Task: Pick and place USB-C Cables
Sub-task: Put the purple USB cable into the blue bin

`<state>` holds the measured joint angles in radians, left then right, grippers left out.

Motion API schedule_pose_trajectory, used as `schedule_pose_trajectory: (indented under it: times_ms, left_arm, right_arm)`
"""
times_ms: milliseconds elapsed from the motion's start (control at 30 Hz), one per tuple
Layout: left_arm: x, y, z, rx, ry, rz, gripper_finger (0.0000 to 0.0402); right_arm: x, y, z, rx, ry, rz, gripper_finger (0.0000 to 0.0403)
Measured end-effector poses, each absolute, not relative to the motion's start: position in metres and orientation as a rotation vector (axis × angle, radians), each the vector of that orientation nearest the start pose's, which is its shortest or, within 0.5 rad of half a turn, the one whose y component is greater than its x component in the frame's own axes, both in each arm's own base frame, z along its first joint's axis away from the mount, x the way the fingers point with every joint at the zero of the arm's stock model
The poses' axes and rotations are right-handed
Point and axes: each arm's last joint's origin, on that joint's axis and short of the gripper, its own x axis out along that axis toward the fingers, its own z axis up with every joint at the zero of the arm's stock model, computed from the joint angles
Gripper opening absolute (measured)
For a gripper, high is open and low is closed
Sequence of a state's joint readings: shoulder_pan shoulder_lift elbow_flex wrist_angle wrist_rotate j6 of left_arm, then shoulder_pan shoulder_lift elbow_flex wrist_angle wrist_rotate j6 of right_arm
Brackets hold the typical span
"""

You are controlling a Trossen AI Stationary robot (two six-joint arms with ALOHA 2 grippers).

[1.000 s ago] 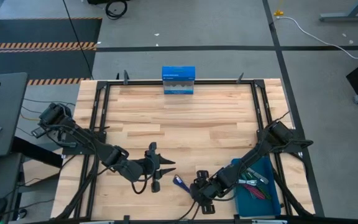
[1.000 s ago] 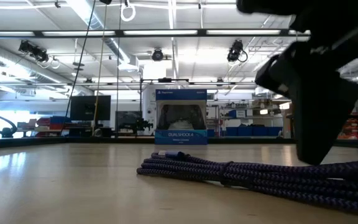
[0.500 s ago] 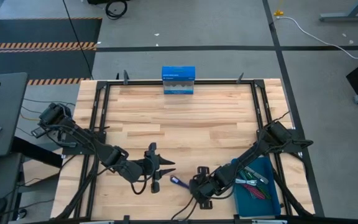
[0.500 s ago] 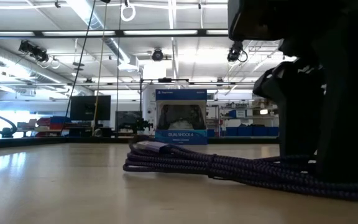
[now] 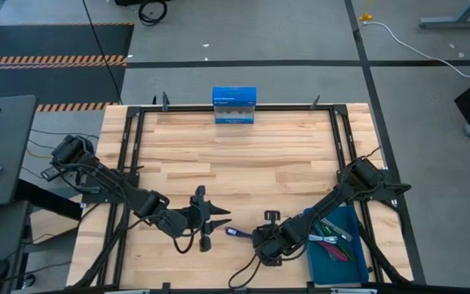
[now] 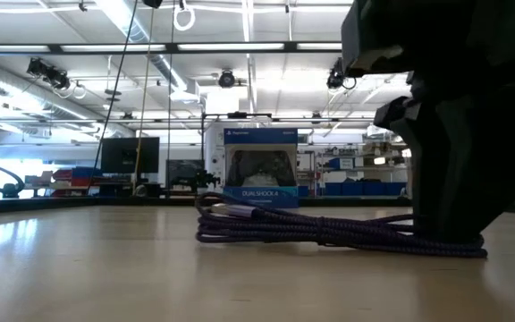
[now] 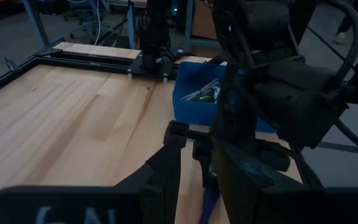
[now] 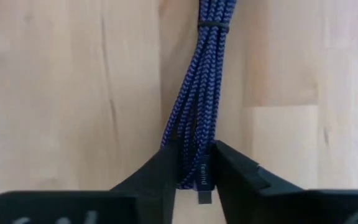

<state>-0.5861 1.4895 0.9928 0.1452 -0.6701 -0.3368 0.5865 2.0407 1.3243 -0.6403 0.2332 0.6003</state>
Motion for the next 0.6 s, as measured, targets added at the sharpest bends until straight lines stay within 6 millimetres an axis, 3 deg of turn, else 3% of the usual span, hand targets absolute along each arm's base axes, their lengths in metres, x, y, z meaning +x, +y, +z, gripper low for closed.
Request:
schedule_pose_trajectory:
  times_ms: [233, 433, 600]
  left_arm:
    - [0.283, -0.166, 0.271, -0.128, 0.266, 0.129, 0.0105]
    - [0.283, -0.166, 0.271, -0.128, 0.266, 0.129, 0.0105]
    - [0.283, -0.166, 0.271, -0.128, 0.267, 0.129, 0.0105]
  right_arm:
    - [0.316, 0.201, 0.129, -0.098, 1.334, -0.113, 0.0035]
    - [0.308, 0.195, 0.132, -0.161, 1.392, -0.152, 0.0033]
    - [0.297, 0.187, 0.15, -0.169, 1.441, -0.182, 0.0014]
